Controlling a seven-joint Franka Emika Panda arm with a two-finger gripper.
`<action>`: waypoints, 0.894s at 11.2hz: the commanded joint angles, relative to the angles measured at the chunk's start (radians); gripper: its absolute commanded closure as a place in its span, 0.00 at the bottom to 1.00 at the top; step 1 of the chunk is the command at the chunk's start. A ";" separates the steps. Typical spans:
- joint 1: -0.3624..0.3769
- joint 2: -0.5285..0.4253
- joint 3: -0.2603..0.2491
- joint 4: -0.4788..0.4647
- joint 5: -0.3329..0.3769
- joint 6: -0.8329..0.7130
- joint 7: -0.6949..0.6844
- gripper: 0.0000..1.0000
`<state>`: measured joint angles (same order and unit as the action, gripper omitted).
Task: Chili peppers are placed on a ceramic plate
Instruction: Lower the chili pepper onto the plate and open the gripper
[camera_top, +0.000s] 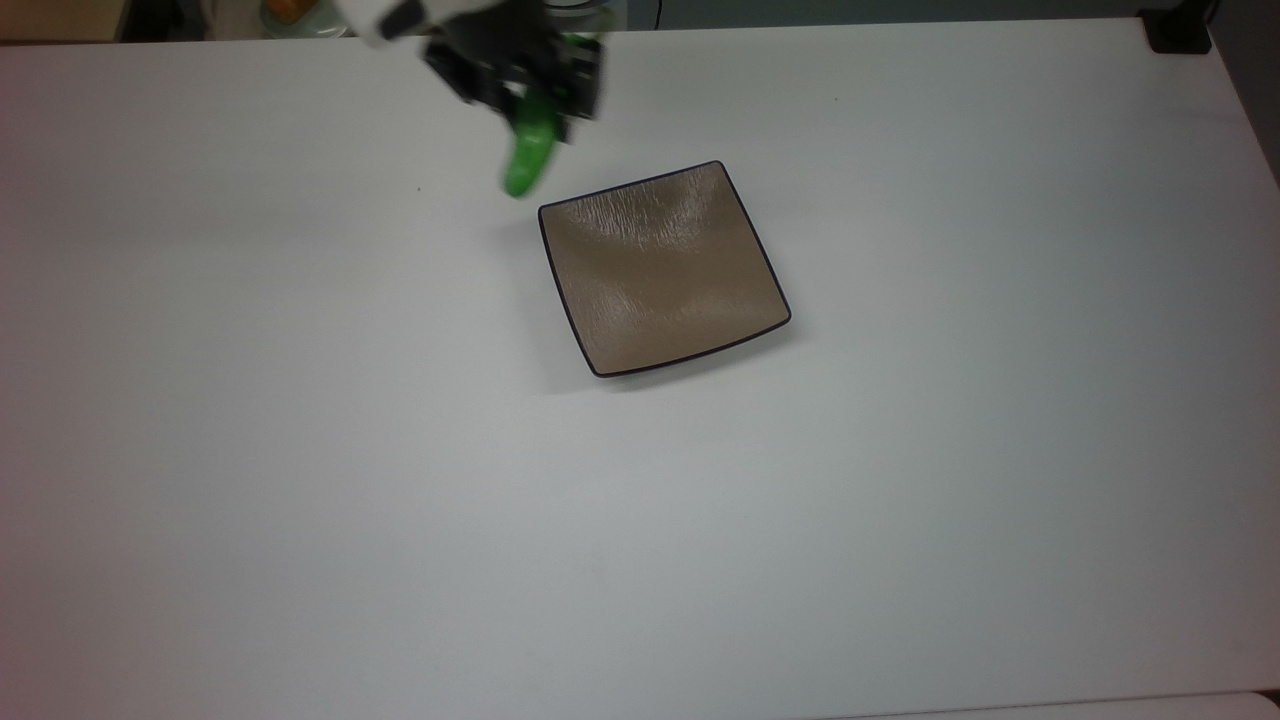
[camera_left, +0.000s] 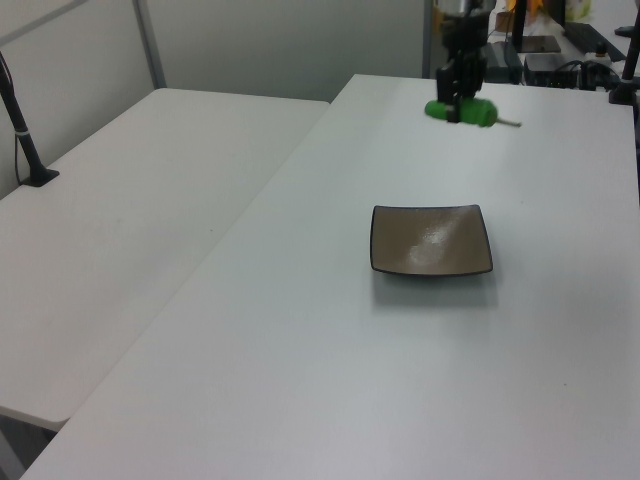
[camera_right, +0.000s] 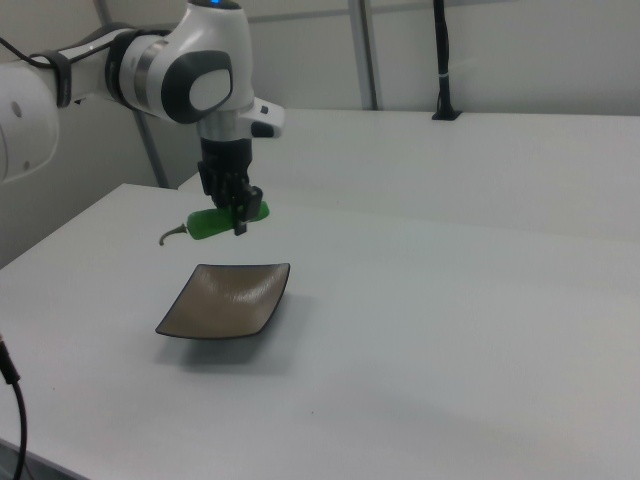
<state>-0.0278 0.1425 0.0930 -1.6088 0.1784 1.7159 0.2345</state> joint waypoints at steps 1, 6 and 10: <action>0.034 0.057 -0.004 -0.025 0.114 0.127 0.098 0.95; 0.098 0.129 -0.006 -0.204 0.185 0.454 0.114 0.95; 0.129 0.180 -0.006 -0.252 0.156 0.524 0.105 0.94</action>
<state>0.0786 0.3225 0.0966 -1.8276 0.3451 2.2053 0.3271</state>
